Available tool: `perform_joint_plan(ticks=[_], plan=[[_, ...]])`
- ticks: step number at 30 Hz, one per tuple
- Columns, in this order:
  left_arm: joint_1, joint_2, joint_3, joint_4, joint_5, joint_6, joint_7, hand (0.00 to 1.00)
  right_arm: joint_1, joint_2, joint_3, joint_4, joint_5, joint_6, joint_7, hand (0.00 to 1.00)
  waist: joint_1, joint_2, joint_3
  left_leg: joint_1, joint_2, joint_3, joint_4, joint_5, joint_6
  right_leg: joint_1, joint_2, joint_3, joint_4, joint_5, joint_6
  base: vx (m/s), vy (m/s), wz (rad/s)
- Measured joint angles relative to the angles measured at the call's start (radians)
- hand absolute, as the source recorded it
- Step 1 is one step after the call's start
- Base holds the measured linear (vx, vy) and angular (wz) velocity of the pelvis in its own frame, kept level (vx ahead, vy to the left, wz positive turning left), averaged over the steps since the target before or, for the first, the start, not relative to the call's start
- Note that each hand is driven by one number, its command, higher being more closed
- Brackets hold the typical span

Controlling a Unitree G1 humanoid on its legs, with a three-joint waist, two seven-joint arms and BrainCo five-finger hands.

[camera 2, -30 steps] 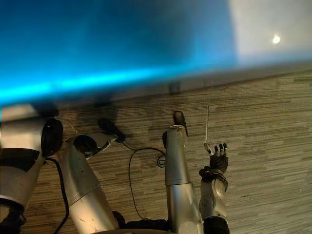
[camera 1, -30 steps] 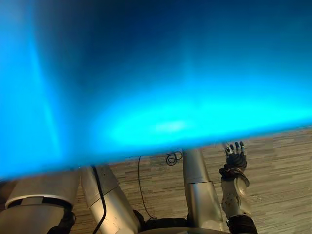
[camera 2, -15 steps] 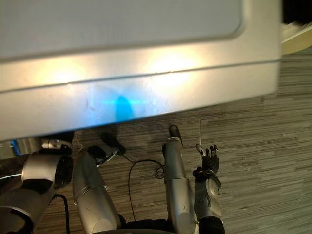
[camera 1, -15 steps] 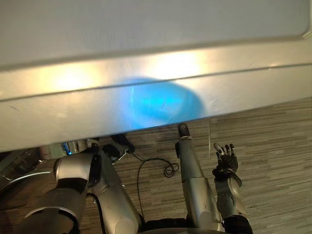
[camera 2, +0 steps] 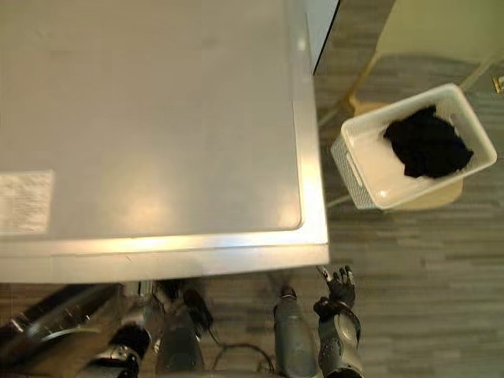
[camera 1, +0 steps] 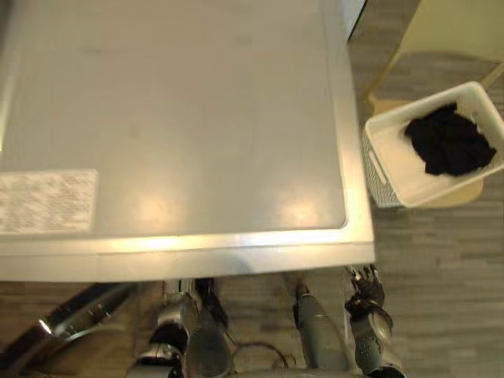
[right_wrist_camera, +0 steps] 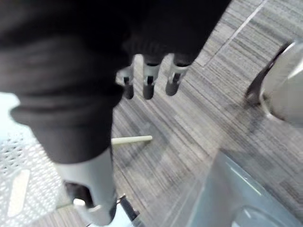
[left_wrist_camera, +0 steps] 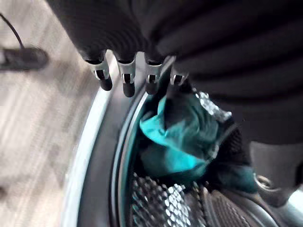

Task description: Pick up the laundry basket with both hands and put the clothes into the washing machine.

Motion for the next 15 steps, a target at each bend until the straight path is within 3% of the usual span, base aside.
perform_joint_plan(ticks=[1,2,4,6,8,10,15], plan=[[0.002,-0.020,0.021,0.039,0.038,0.003,-0.002,0.00,-0.014,-0.010,-0.014,0.039,0.000,0.002,0.001,0.00,-0.009,0.037,0.004,0.007,0.007,-0.027,-0.009,0.007,0.012,0.042,0.007,-0.010,-0.029,0.024,0.012,0.26,-0.141,-0.01],[0.022,-0.046,0.052,0.070,0.088,0.012,-0.002,0.00,-0.016,-0.024,-0.049,0.089,-0.002,0.002,0.002,0.00,-0.011,0.052,-0.014,0.016,-0.012,-0.058,-0.013,0.037,0.049,0.058,-0.005,-0.005,-0.058,0.036,0.010,0.23,-0.065,-0.11],[0.052,-0.077,0.124,0.128,0.134,0.027,0.002,0.00,-0.016,-0.033,-0.080,0.144,-0.007,0.017,0.002,0.00,-0.007,0.051,-0.013,0.059,-0.052,-0.117,-0.050,0.033,0.011,0.111,-0.031,0.010,-0.072,0.036,0.010,0.18,-0.032,-0.22],[0.087,-0.093,0.150,0.164,0.187,0.052,0.018,0.00,-0.001,-0.035,-0.112,0.171,-0.009,0.021,0.002,0.00,-0.004,0.058,-0.018,0.122,-0.140,-0.190,-0.191,0.063,0.021,0.184,-0.035,-0.007,-0.082,0.035,0.011,0.11,0.050,0.02],[0.126,-0.083,0.154,0.164,0.237,0.061,0.026,0.00,0.020,-0.031,-0.120,0.194,-0.021,0.022,0.003,0.00,-0.005,0.037,-0.052,0.148,-0.156,-0.186,-0.205,0.071,0.031,0.231,-0.037,-0.034,-0.108,0.020,0.023,0.14,0.066,0.37],[0.158,-0.055,0.156,0.163,0.238,0.062,0.032,0.00,0.025,-0.004,-0.129,0.209,-0.029,0.034,0.020,0.00,0.005,-0.001,-0.099,0.133,-0.166,-0.220,-0.205,0.071,0.031,0.253,-0.052,-0.076,-0.133,0.019,0.022,0.09,0.028,0.51],[0.181,-0.043,0.155,0.160,0.186,0.055,0.038,0.00,0.018,0.003,-0.134,0.256,-0.030,0.037,0.024,0.00,0.012,-0.009,-0.105,0.137,-0.186,-0.276,-0.146,0.071,0.031,0.340,-0.081,-0.158,-0.143,0.004,0.008,-0.01,0.022,0.50]])
